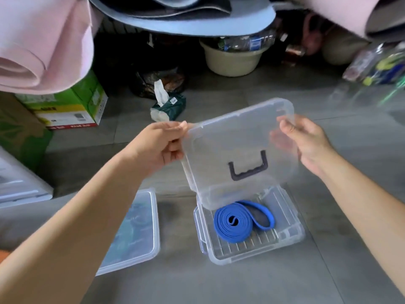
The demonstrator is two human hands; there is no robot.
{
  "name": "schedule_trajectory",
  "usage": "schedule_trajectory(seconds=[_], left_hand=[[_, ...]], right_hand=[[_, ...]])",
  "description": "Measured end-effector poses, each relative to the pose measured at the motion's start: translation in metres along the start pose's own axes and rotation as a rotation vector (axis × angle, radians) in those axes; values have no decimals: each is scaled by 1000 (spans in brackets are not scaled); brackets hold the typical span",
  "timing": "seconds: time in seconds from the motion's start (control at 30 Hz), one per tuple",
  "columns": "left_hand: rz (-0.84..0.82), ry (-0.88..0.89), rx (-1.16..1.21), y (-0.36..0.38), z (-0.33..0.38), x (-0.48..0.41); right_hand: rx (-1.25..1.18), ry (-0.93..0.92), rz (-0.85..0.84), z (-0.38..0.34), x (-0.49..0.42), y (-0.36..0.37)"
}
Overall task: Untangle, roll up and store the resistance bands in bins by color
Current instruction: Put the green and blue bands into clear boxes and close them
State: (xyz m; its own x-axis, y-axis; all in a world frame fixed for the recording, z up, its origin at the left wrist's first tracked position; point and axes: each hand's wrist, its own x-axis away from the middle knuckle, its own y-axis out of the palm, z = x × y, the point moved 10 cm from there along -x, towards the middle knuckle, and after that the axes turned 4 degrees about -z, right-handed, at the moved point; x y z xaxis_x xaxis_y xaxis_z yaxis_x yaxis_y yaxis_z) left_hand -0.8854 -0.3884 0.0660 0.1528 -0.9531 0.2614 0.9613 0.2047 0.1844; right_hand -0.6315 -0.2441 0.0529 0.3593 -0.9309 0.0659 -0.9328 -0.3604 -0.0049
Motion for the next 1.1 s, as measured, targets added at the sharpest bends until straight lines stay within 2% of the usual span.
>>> schedule_trajectory(seconds=[0.07,0.1,0.17,0.23,0.3,0.37,0.4,0.47,0.5,0.6,0.67,0.73,0.83,0.9,0.97,1.0,1.03,1.1], left_hand=[[90,-19,-1,-3,-20,-1],[149,-15,-102,-6,-30,0],[206,-8,-529,-7,-49,1],[175,-115,-907,2,-83,5],[105,-256,-982,11,-122,15],[45,-278,-909,21,-149,24],[42,-272,-865,23,-157,28],[86,-271,-761,22,-162,34],[110,-274,-698,21,-164,36],[146,-308,-489,21,-173,39],[150,-356,-413,21,-183,43],[140,-370,-406,21,-190,48],[209,-313,-554,11,-185,50],[263,-481,-561,3,-200,59],[217,-710,-237,13,-230,76],[202,-762,-76,19,-241,81],[227,-748,9,19,-245,81],[338,-594,-58,4,-237,71]], right_hand=[[67,63,93,17,15,-9],[122,115,129,30,21,-15],[186,247,128,62,34,-26],[235,353,111,90,47,-35],[276,444,117,113,61,-41],[385,424,143,125,67,-45],[519,367,132,128,67,-46],[783,286,96,132,66,-46],[828,300,73,137,67,-46],[551,458,-28,158,78,-36],[503,447,-62,158,80,-30],[519,392,-83,153,80,-24],[508,397,-85,158,81,-22],[460,529,-59,171,87,-28],[359,738,-35,193,100,-38],[266,820,-68,202,107,-36],[191,852,-96,205,111,-35],[187,800,-64,202,110,-38]])
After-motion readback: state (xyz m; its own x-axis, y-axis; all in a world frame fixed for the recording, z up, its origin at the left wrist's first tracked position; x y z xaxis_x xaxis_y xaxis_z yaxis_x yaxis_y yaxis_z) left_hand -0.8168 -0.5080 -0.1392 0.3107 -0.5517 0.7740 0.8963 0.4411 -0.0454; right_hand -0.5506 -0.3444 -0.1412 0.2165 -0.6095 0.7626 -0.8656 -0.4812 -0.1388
